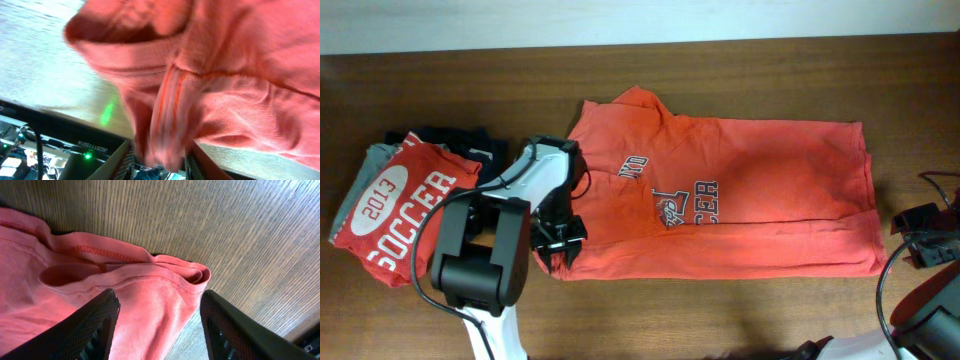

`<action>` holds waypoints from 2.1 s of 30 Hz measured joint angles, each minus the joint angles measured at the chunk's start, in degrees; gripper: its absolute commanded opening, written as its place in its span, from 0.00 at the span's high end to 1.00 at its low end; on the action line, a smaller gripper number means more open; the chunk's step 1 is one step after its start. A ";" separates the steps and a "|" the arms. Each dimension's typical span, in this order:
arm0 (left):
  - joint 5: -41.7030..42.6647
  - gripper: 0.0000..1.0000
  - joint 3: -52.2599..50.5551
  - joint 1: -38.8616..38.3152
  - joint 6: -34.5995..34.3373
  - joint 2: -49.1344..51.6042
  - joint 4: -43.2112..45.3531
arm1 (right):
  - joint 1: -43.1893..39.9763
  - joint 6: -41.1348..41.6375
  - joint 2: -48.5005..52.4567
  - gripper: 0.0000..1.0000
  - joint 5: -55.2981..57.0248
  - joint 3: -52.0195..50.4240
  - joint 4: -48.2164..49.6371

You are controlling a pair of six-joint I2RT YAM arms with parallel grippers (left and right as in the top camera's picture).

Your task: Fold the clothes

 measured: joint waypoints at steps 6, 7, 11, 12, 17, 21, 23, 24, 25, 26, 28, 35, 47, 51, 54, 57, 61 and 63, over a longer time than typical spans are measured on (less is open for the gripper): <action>-3.72 0.66 0.00 3.19 0.00 0.00 -0.85 | 0.00 -0.55 0.00 0.44 -0.07 0.00 0.15; -4.17 0.66 0.02 3.76 0.02 -0.02 -0.55 | 0.00 -1.03 0.00 0.44 -0.33 0.00 0.50; -5.51 0.65 1.46 5.29 1.29 -0.57 0.00 | 0.00 -4.92 0.00 0.44 -5.81 0.07 4.31; -5.77 0.63 2.82 5.49 2.05 -1.18 0.04 | 0.00 -6.19 -0.04 0.44 -7.89 0.11 5.25; -7.72 0.23 14.14 5.46 6.03 -6.82 1.53 | 0.00 -12.24 -1.57 0.38 -20.52 2.49 7.56; -6.84 0.17 21.77 5.51 13.00 -10.88 11.43 | 0.35 -17.25 -3.80 0.36 -31.30 7.52 7.76; -2.75 0.15 23.76 5.57 19.30 -11.63 21.27 | 1.38 -20.57 -4.57 0.34 -37.51 9.86 8.28; -0.68 0.13 24.06 5.57 21.81 -11.65 25.40 | 2.32 -22.01 -4.81 0.33 -40.09 10.54 8.68; 0.92 0.13 24.13 5.57 23.56 -11.61 28.98 | 3.54 -23.30 -5.01 0.33 -42.34 10.93 9.07; 2.71 0.13 24.20 5.55 25.42 -11.26 33.05 | 5.18 -24.52 -5.16 0.33 -44.24 11.17 9.18; 5.01 0.08 24.24 5.46 28.06 -10.16 38.53 | 8.61 -25.99 -5.16 0.33 -46.29 11.21 9.14; 8.31 0.08 24.41 5.44 32.98 1.31 48.72 | 18.21 -28.33 -5.16 0.33 -46.18 11.21 8.04; 9.16 0.24 24.06 5.70 37.24 15.98 67.93 | 19.12 -28.83 -5.16 0.34 -42.73 11.21 0.66; 9.20 0.34 24.06 5.70 37.40 17.05 69.07 | 19.12 -28.94 -5.16 0.34 -40.48 11.21 -1.14; 10.10 0.36 24.06 5.70 37.57 17.35 69.11 | 19.12 -28.92 -5.16 0.34 -39.04 11.21 -1.44; 11.30 0.39 24.06 5.70 37.59 17.75 69.16 | 19.12 -28.92 -5.16 0.34 -38.36 11.21 -1.55; 13.25 0.82 24.06 5.70 37.16 18.95 69.33 | 19.12 -28.92 -5.16 0.34 -37.97 11.21 -1.99; 14.29 1.00 24.06 5.70 37.22 19.41 69.57 | 19.12 -28.92 -5.16 0.35 -37.88 11.21 -2.23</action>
